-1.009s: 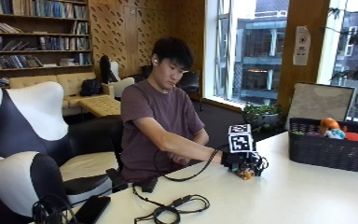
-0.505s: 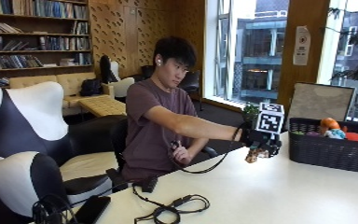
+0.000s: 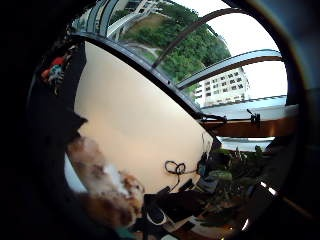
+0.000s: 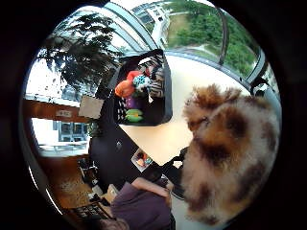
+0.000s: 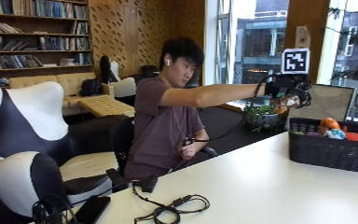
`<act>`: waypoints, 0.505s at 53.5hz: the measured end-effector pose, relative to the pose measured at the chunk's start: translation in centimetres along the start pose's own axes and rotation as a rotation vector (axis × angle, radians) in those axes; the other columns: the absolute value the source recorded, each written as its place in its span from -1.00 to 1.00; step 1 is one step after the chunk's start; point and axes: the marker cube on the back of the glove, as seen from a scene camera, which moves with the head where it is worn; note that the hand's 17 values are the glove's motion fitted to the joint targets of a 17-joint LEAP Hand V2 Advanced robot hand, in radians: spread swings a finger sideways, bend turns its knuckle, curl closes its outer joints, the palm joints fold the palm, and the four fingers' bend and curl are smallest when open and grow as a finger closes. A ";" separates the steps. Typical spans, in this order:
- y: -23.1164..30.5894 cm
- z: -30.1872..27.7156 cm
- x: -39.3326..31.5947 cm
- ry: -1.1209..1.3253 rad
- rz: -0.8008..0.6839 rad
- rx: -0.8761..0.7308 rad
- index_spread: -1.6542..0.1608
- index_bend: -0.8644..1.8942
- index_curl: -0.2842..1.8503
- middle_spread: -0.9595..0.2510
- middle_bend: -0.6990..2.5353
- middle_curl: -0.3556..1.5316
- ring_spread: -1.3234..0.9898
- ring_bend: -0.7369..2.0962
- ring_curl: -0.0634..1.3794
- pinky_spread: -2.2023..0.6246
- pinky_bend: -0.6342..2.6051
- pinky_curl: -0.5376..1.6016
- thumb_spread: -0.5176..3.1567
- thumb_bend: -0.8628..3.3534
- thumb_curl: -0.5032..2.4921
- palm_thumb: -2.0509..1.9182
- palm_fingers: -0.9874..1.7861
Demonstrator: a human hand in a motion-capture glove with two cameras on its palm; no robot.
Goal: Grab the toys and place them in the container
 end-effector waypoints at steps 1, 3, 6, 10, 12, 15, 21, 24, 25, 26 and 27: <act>-0.3 -0.4 -0.2 -0.007 0.011 0.004 0.64 0.48 -0.01 0.30 0.19 0.19 -0.18 0.40 0.09 0.32 -0.05 -0.03 -0.39 -0.57 -0.09 0.27 0.50; -1.3 -1.1 -0.6 0.009 0.060 0.013 0.64 0.48 -0.01 0.30 0.19 0.19 -0.18 0.40 0.09 0.32 -0.05 -0.03 -0.40 -0.58 -0.09 0.27 0.50; -2.5 -2.2 -2.3 -0.001 0.008 0.026 0.64 0.48 0.00 0.30 0.19 0.19 -0.18 0.41 0.08 0.32 -0.05 -0.03 -0.40 -0.58 -0.07 0.27 0.49; -4.8 -3.0 -5.1 -0.006 0.084 0.040 0.64 0.48 0.01 0.31 0.19 0.20 -0.18 0.40 0.08 0.32 -0.05 -0.03 -0.40 -0.58 -0.06 0.27 0.50; -5.8 -3.2 -6.2 0.002 0.110 0.044 0.64 0.47 0.01 0.31 0.19 0.20 -0.18 0.41 0.08 0.32 -0.05 -0.03 -0.40 -0.59 -0.05 0.27 0.50; -7.1 -3.5 -8.5 -0.007 -0.013 0.055 0.64 0.47 0.02 0.31 0.19 0.20 -0.18 0.40 0.08 0.32 -0.05 -0.03 -0.40 -0.59 -0.04 0.27 0.49; -11.6 -3.5 -14.8 -0.059 -0.011 0.062 0.64 0.47 0.03 0.31 0.19 0.21 -0.18 0.40 0.07 0.32 -0.05 -0.03 -0.41 -0.59 -0.02 0.28 0.50; -13.7 -3.0 -16.9 -0.053 0.098 0.057 0.65 0.46 0.04 0.31 0.19 0.21 -0.18 0.41 0.07 0.32 -0.05 -0.03 -0.40 -0.59 -0.01 0.27 0.50; -14.2 -2.7 -17.8 -0.065 0.065 0.055 0.65 0.47 0.04 0.32 0.19 0.21 -0.18 0.41 0.07 0.32 -0.05 -0.03 -0.40 -0.59 -0.01 0.27 0.50; -14.6 -2.5 -18.8 -0.083 -0.003 0.053 0.65 0.47 0.04 0.31 0.19 0.21 -0.18 0.41 0.07 0.32 -0.05 -0.03 -0.40 -0.60 -0.01 0.27 0.50; -15.0 -2.2 -19.7 -0.101 -0.078 0.052 0.65 0.46 0.04 0.31 0.18 0.21 -0.18 0.41 0.07 0.32 -0.05 -0.03 -0.40 -0.59 -0.01 0.27 0.50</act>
